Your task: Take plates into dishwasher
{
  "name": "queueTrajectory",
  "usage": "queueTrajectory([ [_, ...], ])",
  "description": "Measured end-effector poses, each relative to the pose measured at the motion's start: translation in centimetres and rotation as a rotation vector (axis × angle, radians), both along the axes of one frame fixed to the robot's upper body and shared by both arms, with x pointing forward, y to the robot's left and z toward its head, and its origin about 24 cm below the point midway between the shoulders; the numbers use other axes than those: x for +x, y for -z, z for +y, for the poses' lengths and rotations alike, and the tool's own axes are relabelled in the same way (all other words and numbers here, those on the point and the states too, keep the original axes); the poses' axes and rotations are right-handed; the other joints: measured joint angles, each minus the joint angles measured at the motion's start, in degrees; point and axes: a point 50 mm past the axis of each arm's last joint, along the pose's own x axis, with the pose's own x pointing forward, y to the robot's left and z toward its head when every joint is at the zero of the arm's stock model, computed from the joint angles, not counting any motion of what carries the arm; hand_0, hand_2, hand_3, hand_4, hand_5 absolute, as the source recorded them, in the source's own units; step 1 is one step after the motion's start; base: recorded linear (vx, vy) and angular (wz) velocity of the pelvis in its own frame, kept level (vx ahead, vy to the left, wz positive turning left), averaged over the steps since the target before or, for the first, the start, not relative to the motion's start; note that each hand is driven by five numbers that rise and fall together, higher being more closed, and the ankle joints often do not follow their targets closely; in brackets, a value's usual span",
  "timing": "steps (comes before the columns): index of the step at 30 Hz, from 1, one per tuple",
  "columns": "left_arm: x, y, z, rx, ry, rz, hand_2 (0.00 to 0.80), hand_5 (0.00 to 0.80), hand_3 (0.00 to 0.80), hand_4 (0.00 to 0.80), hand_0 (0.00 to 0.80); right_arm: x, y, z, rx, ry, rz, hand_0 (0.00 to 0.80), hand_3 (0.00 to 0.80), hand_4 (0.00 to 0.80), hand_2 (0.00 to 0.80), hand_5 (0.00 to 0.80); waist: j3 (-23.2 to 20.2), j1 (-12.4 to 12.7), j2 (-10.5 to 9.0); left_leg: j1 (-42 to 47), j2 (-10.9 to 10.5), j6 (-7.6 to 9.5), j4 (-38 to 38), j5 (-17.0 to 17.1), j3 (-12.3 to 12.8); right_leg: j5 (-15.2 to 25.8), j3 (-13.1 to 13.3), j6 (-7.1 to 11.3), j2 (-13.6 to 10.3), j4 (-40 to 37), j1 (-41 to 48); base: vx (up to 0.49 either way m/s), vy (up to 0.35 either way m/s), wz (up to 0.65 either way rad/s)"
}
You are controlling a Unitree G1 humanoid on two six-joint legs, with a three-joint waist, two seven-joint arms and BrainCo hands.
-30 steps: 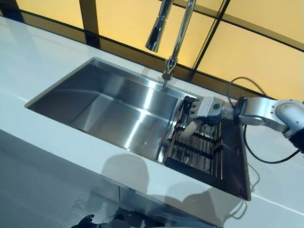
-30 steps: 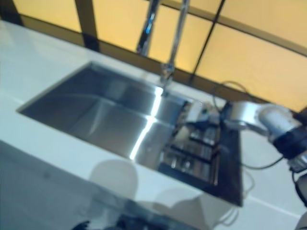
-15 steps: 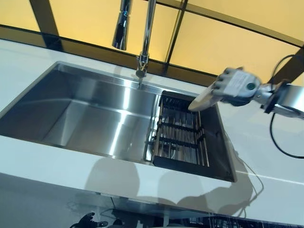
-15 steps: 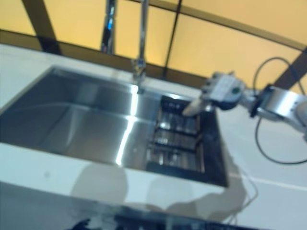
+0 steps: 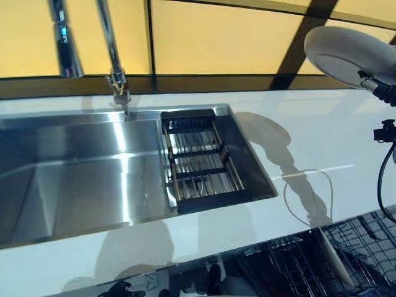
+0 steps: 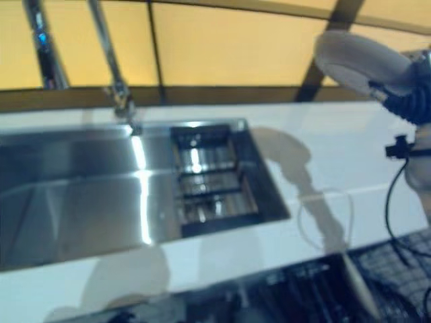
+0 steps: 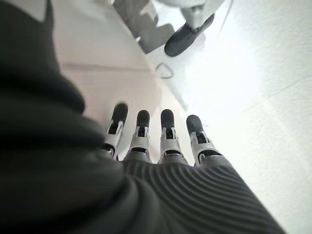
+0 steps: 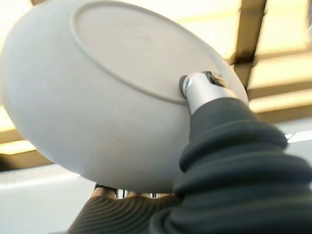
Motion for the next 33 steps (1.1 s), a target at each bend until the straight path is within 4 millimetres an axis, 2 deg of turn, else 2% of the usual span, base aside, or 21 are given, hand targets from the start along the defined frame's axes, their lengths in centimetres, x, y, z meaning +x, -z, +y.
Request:
queueTrajectory([
  [1,0.0,0.0,0.1,0.001,-0.001,0.002,0.0,0.0,0.0,0.0,0.0,0.0,0.1,-0.1,0.039,-0.006,-0.004,0.8,0.8,0.8,0.8,0.8,-0.19,0.38,-0.26,0.03,0.05,-0.05,-0.01,0.01,0.21,-0.3,-0.21,0.06,-0.78,0.06,0.88,-0.062,-0.046,-0.54],
  [2,-0.2,0.0,0.3,0.009,0.002,0.012,0.0,0.0,0.0,0.0,0.0,0.1,0.5,-0.3,0.101,-0.015,-0.006,0.8,0.8,0.8,0.8,0.8,-0.78,1.11,-1.22,0.06,-0.18,-1.19,0.01,-0.13,1.09,1.18,-0.23,-0.62,-2.38,-0.18,2.59,-0.073,-0.072,-0.59],
  [3,-0.3,0.0,0.6,0.014,-0.004,0.018,0.0,0.0,0.0,0.0,0.0,0.4,1.2,-0.3,0.164,-0.03,0.005,0.8,0.8,0.8,0.8,0.8,-1.22,1.42,-2.09,-0.03,-0.18,-2.85,0.2,0.26,1.67,0.55,-0.15,-0.38,-1.5,-3.35,3.71,-0.081,-0.089,-0.72],
  [4,-0.2,0.0,0.5,0.011,-0.001,0.017,0.0,0.0,0.0,0.0,0.0,0.6,1.9,-0.2,0.215,-0.042,0.016,0.8,0.8,0.8,0.8,0.8,-1.27,1.67,-2.32,-0.59,0.42,-2.99,1.32,0.13,1.61,0.95,-0.03,-0.94,-0.67,-4.85,4.04,-0.074,-0.1,-0.71],
  [5,-0.1,0.0,0.3,0.006,0.002,0.017,0.0,0.0,0.0,0.0,0.0,1.0,3.0,-0.4,0.274,-0.042,0.041,0.8,0.8,0.8,0.8,0.8,-1.18,1.93,-3.07,-2.64,0.3,-1.96,3.45,-1.06,1.37,1.37,0.32,-1.51,-0.5,-6.06,3.93,-0.045,-0.108,-0.72],
  [6,0.0,0.1,-0.1,-0.007,0.003,0.015,0.0,0.0,0.0,0.0,0.0,1.1,3.5,-0.8,0.304,-0.028,0.059,0.8,0.8,0.8,0.8,0.8,-1.49,1.94,-3.24,-2.97,-1.76,-0.96,1.53,-1.15,0.9,1.49,1.37,-1.45,-0.38,-7.16,2.82,-0.038,-0.133,-1.05],
  [7,-0.1,0.1,-0.1,-0.011,0.001,0.014,0.0,0.0,0.0,0.0,0.0,1.3,4.1,-1.0,0.344,-0.023,0.071,0.8,0.8,0.8,0.8,0.8,-1.73,2.98,-3.08,-2.9,-3.15,-0.84,-0.62,0.34,-0.19,2.46,2.46,-0.32,0.36,-9.8,2.26,-0.034,-0.159,-1.12],
  [8,-0.3,0.1,0.2,-0.007,-0.007,0.022,0.0,0.0,0.0,0.0,0.0,1.3,4.8,-1.0,0.369,-0.021,0.091,0.8,0.8,0.8,0.8,0.8,-1.57,2.41,-3.47,-3.16,-2.47,-1.06,-0.44,0.5,1.6,3.69,2.43,0.24,0.26,-12.05,2.61,-0.039,-0.16,-0.88],
  [10,-1.0,0.3,0.2,-0.008,-0.009,0.039,0.0,0.0,0.0,0.0,0.0,0.8,7.3,-1.8,0.417,0.019,0.165,0.8,0.8,0.8,0.8,0.8,-1.83,0.66,-2.29,-2.82,0.44,-2.04,-0.3,1.61,3.31,2.12,-1.43,-2.23,-0.1,-10.43,3.67,-0.041,-0.193,-0.36],
  [11,-1.1,0.3,0.2,-0.009,-0.008,0.04,0.0,0.0,0.0,0.0,0.0,0.5,7.9,-2.1,0.429,0.037,0.188,0.8,0.8,0.8,0.8,0.8,-2.37,0.64,-1.69,-2.82,1.91,-2.59,-0.07,1.61,4.9,1.78,-2.31,-1.65,-1.15,-9.5,3.73,-0.032,-0.222,-0.62],
  [12,-1.0,0.2,0.5,-0.001,-0.007,0.038,0.0,0.0,0.0,0.0,0.0,0.5,8.2,-2.2,0.44,0.042,0.193,0.8,0.8,0.8,0.8,0.8,-2.77,0.81,-1.97,-2.82,2.74,-3.13,-0.07,1.81,5.83,1.92,-2.78,-1.43,-2.46,-9.94,3.92,-0.035,-0.212,-0.77],
  [14,-1.1,-0.1,1.5,0.025,-0.007,0.042,0.0,0.0,0.0,0.0,0.0,0.5,8.8,-2.1,0.488,0.034,0.183,0.8,0.8,0.8,0.8,0.8,-3.81,0.26,-4.12,-2.95,2.95,-4.62,-0.13,2.5,7.07,4.35,-3.09,0.58,-4.77,-12.34,5.48,-0.06,-0.229,-0.55],
  [15,-1.1,-0.3,1.9,0.039,-0.012,0.043,0.0,0.0,0.0,0.0,0.0,0.6,9.1,-1.9,0.508,0.027,0.184,0.8,0.8,0.8,0.8,0.8,-4.93,-0.04,-6.12,-2.86,2.3,-6.3,-0.19,3.24,8.22,6.92,-2.79,2.15,-4.91,-13.42,6.38,-0.081,-0.296,-0.54],
  [17,0.3,-0.1,0.5,0.002,-0.007,0.002,0.0,0.0,0.0,0.0,0.0,0.6,8.9,-1.9,0.52,0.023,0.174,0.8,0.8,0.8,0.8,0.8,-4.0,-0.91,-4.8,-3.17,2.83,-6.69,-0.46,3.48,9.27,6.8,-2.67,2.15,-4.13,-14.61,5.77,-0.065,-0.313,-0.44],
  [19,1.0,0.0,-0.3,-0.018,-0.003,-0.017,0.0,0.0,0.0,0.0,0.0,0.3,10.7,-2.3,0.556,0.052,0.223,0.8,0.8,0.8,0.8,0.8,-3.66,-2.42,-4.15,-3.9,3.28,-6.84,-0.5,3.86,8.34,6.44,-2.49,2.38,-3.87,-14.62,5.41,-0.029,-0.295,-0.15],
  [20,1.2,-0.1,-0.2,-0.012,-0.003,-0.024,0.0,0.0,0.0,0.0,0.0,0.0,11.7,-2.6,0.574,0.073,0.252,0.8,0.8,0.8,0.8,0.8,-3.59,-2.77,-4.5,-4.03,3.1,-6.95,-0.5,4.11,7.53,5.31,-1.88,2.64,-3.92,-14.61,5.34,-0.013,-0.193,-0.13],
  [21,1.4,-0.3,0.4,0.002,-0.013,-0.037,0.0,0.0,0.0,0.0,0.0,-0.3,12.7,-2.6,0.594,0.088,0.276,0.8,0.8,0.8,0.8,0.8,-3.71,-3.5,-5.65,-4.2,2.97,-7.36,-0.5,4.54,7.46,2.32,-0.41,2.77,-4.07,-14.61,5.44,0.001,-0.258,-0.07],
  [22,1.3,-0.4,0.7,0.015,-0.017,-0.037,0.0,0.0,0.0,0.0,0.0,-0.4,13.3,-2.5,0.612,0.092,0.286,0.8,0.8,0.8,0.8,0.8,-3.74,-4.27,-6.08,-4.62,3.17,-7.48,-0.49,4.92,7.13,0.75,1.07,0.35,-3.39,-14.7,5.23,0.011,-0.242,0.14],
  [24,1.6,-0.3,0.1,0.001,-0.012,-0.044,0.0,0.0,0.0,0.0,0.0,-0.6,13.7,-2.7,0.625,0.11,0.292,0.8,0.8,0.8,0.8,0.8,-3.31,-5.96,-4.91,-5.74,3.72,-7.57,-0.47,5.8,5.28,0.48,3.19,0.03,-1.85,-14.97,4.93,0.018,-0.264,0.23],
  [27,1.5,0.0,-0.8,-0.03,-0.007,-0.056,0.0,0.0,0.0,0.0,0.0,-0.7,14.5,-2.7,0.639,0.128,0.319,0.8,0.8,0.8,0.8,0.8,-3.86,-5.61,-3.84,-5.76,3.93,-7.61,-0.45,6.41,4.71,0.45,3.27,-0.1,-1.48,-15.0,4.92,0.018,-0.199,0.08],
  [33,1.2,0.2,-1.3,-0.046,-0.005,-0.06,0.0,0.0,0.0,0.0,0.0,-0.4,16.1,-1.4,0.67,0.11,0.357,0.8,0.8,0.8,0.8,0.8,-3.96,-5.29,-3.9,-5.72,3.86,-7.32,-0.43,6.81,4.16,0.74,3.18,-0.29,-1.38,-15.01,5.22,0.026,-0.133,0.05],
])
